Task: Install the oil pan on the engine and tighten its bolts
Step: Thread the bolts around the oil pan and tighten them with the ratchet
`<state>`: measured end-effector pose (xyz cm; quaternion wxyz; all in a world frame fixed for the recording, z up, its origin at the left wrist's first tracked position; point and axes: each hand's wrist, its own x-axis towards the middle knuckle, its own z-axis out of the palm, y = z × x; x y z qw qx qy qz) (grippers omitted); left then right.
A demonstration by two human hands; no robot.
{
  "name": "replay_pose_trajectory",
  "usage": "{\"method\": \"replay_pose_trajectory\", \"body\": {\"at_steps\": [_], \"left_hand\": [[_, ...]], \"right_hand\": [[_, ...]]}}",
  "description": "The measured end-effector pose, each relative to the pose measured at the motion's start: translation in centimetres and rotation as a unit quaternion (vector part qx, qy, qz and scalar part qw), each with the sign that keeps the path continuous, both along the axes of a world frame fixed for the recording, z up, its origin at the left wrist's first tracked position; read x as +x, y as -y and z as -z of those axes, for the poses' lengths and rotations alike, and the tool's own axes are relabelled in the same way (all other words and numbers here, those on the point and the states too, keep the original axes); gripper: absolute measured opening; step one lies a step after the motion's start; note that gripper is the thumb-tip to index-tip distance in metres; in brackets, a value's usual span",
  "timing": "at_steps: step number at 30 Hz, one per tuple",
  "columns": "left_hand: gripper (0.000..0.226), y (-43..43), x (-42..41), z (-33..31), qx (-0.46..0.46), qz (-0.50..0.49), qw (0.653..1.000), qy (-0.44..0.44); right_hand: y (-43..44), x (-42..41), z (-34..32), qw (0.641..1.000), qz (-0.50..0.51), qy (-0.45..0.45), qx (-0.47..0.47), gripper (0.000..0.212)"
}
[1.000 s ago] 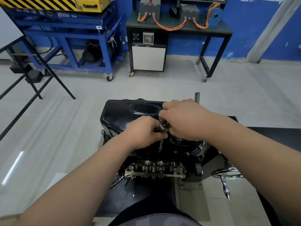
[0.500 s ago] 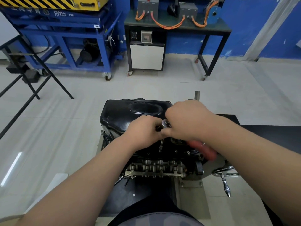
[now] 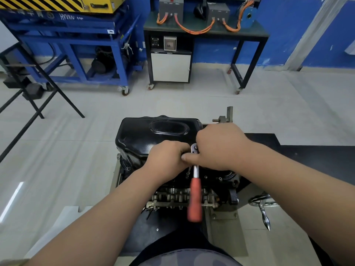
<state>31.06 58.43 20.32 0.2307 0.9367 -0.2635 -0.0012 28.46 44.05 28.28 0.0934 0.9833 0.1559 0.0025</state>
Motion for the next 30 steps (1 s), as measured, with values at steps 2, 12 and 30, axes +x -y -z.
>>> {"method": "replay_pose_trajectory", "body": {"at_steps": [2,12,30], "left_hand": [[0.031,0.0,0.0,0.2,-0.015,0.001,1.000,0.008],[0.026,0.3,0.1,0.0,0.039,0.005,0.999,0.004],[0.038,0.1,0.8,-0.9,0.035,0.056,0.997,-0.040]], "right_hand": [[-0.1,-0.2,0.2,1.000,0.008,-0.005,0.011,0.047],[-0.1,0.0,0.3,1.000,0.006,-0.012,0.014,0.048],[0.6,1.3,0.0,0.994,-0.110,-0.013,-0.026,0.019]]}}
